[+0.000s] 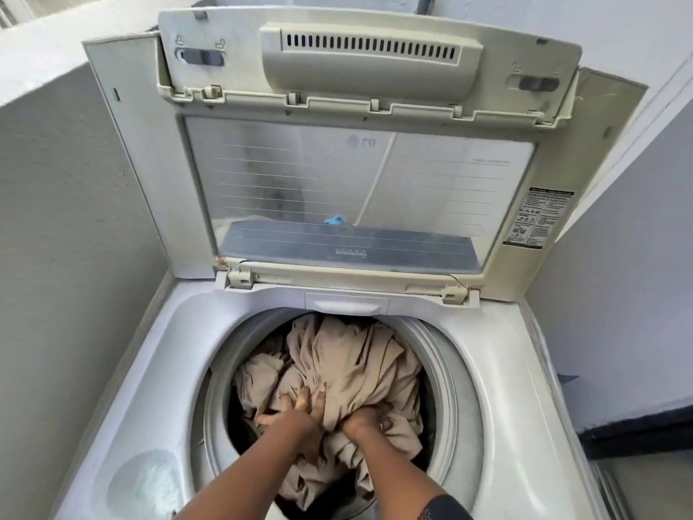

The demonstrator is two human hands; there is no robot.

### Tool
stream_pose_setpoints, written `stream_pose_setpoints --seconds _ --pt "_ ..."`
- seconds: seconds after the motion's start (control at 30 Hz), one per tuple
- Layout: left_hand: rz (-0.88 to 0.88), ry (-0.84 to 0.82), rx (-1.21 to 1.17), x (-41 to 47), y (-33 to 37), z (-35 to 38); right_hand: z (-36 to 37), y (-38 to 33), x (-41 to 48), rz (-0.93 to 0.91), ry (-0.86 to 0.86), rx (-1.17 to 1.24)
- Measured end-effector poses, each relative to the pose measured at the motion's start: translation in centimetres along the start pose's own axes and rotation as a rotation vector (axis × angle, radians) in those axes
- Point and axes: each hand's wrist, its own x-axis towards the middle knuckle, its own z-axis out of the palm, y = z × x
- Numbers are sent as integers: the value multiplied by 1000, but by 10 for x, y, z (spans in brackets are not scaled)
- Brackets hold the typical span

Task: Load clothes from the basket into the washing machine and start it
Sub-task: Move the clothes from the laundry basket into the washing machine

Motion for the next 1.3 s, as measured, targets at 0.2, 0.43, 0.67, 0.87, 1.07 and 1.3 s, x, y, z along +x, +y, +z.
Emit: stream_pose_setpoints --seconds 0.2,0.43,0.67,0.87,1.07,1.3 --pt "-43 -21 62 -30 8 -14 -49 8 -48 -45 -404 -153" --pt "-32 113 127 -77 50 -37 -122 37 -116 -149 -137 -3" --pt "89 698 -182 -139 150 -46 -179 91 -176 -422 242 224" --pt "248 914 -332 -192 293 -29 -239 218 -215 -392 469 314" --pt "317 805 -323 -180 394 -1 -251 321 -207 -266 446 332" --pt "254 531 -343 -78 451 54 -197 395 -138 -139 239 322"
